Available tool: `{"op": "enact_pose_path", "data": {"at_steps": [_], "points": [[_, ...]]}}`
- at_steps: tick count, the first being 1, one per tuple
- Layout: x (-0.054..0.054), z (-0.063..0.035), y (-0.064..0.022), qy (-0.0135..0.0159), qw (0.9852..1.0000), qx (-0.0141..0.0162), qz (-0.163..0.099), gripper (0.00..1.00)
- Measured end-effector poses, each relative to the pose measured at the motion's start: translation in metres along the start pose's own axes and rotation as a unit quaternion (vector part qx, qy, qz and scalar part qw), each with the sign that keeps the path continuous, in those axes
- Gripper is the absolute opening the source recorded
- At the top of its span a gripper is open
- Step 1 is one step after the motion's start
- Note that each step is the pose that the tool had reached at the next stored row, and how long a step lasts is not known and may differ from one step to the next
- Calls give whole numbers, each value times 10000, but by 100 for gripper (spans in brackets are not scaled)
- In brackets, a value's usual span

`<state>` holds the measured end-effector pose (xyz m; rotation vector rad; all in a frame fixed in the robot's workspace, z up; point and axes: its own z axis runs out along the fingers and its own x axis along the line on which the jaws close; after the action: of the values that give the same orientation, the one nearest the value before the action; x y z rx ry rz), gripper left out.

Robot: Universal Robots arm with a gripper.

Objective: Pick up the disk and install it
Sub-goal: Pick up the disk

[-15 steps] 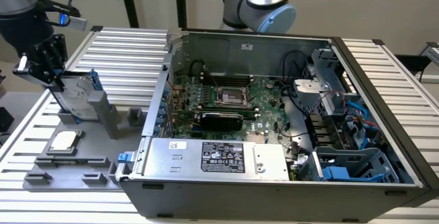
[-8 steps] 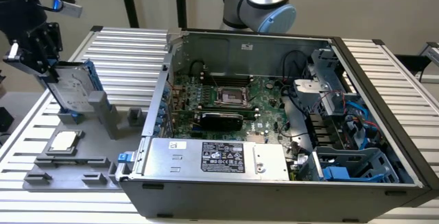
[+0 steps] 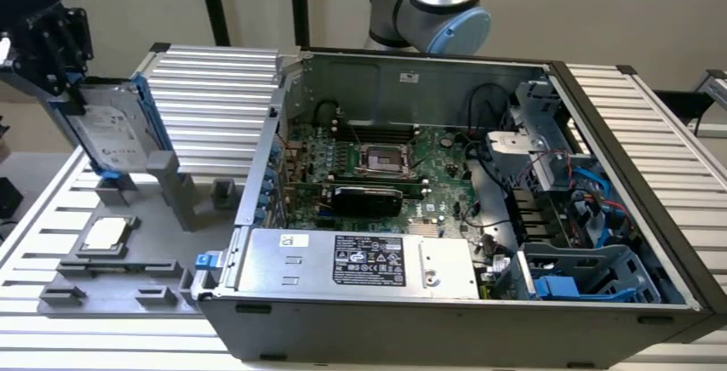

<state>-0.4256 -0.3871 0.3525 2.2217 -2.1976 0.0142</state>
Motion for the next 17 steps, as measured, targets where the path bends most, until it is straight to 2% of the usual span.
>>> {"op": "enact_pose_path", "data": {"at_steps": [5,8,17], "points": [[5,-229,-45,0,10000,0,0,33],[8,-365,-107,1,10000,0,0,33],[33,-778,-508,-13,10000,-17,0,33]]}}
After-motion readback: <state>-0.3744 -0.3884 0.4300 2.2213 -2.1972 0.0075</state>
